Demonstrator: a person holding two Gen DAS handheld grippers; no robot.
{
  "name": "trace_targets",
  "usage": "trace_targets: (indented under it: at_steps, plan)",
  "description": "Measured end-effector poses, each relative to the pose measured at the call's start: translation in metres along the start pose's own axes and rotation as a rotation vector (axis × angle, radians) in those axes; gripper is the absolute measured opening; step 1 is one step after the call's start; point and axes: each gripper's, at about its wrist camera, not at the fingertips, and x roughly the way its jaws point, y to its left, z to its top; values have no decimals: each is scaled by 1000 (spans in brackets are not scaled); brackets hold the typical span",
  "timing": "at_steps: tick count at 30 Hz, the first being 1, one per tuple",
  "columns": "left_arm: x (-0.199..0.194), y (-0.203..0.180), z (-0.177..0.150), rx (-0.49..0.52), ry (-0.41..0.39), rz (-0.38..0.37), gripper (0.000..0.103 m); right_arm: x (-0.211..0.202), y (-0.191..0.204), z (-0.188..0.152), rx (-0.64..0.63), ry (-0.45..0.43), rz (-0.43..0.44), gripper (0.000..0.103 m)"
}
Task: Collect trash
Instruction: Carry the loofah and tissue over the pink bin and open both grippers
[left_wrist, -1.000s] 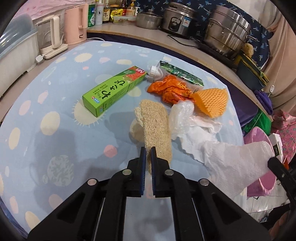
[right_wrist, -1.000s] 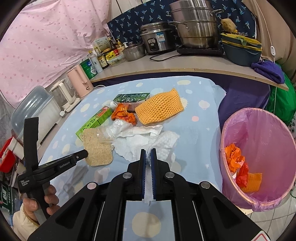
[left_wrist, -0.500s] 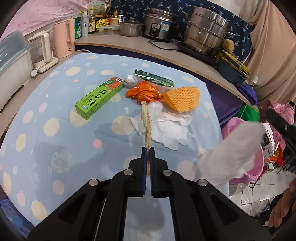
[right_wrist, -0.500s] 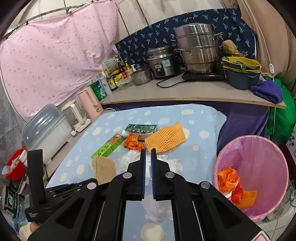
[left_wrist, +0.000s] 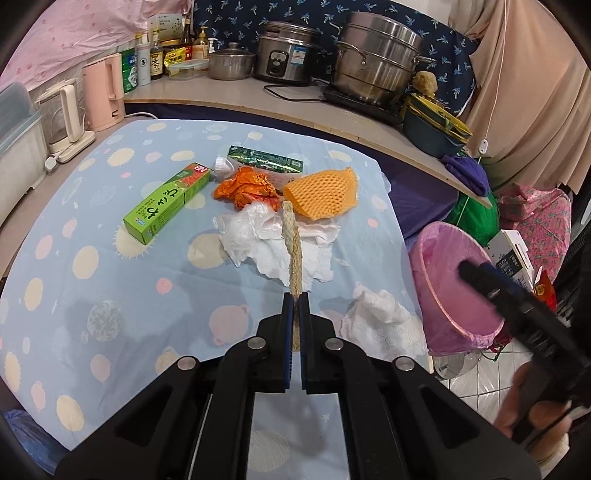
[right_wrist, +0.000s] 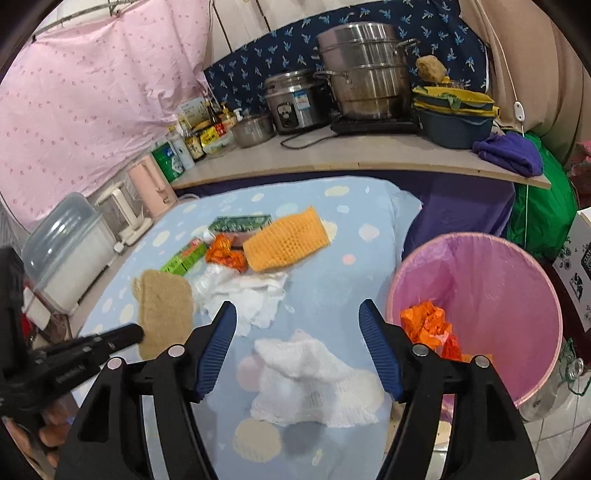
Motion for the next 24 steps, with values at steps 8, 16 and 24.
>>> trace_targets:
  at_steps: [8,16,24]
  plan:
    - [6,-5,-9,9,28,0,2,68,1,-38,-6,158,11,67]
    - [6,-5,-8,12,34,13,2,91,-3,-42,22,222,20,9]
    - [1,-31,5,68,11,-31,2,13,-20,3,77,12,39,8]
